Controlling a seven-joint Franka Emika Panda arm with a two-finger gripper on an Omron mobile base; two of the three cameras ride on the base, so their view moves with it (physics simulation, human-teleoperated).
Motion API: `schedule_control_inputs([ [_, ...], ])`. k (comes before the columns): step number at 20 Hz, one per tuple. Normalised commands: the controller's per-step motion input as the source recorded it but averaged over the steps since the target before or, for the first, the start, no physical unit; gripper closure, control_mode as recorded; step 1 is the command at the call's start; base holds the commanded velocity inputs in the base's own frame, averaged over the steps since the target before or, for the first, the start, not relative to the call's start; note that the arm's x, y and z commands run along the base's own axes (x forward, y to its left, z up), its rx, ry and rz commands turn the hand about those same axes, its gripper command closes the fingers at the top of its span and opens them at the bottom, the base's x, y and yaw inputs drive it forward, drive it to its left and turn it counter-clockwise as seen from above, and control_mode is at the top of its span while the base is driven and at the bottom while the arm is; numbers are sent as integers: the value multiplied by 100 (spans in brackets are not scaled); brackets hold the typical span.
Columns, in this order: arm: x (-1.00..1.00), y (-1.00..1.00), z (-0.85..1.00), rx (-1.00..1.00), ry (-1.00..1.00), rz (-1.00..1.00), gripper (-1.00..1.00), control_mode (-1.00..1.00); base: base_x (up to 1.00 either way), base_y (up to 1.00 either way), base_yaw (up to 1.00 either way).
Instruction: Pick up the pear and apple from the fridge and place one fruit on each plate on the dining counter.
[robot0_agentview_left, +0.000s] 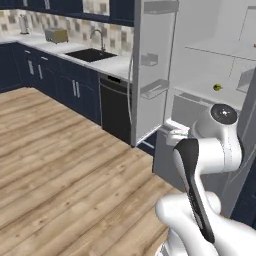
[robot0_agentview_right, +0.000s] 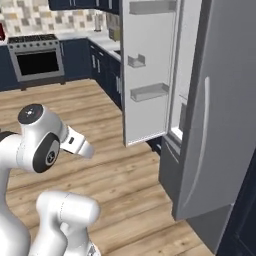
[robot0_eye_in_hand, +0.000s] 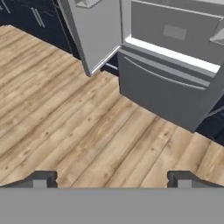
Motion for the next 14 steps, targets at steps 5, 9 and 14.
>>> schedule_control_inputs([
  [5, 0, 0, 0, 0, 0, 0, -100, 100, 58, 0, -35],
  [9, 0, 0, 0, 0, 0, 0, -100, 100, 47, 15, -42],
  [14, 0, 0, 0, 0, 0, 0, -100, 100, 71, 41, -41],
])
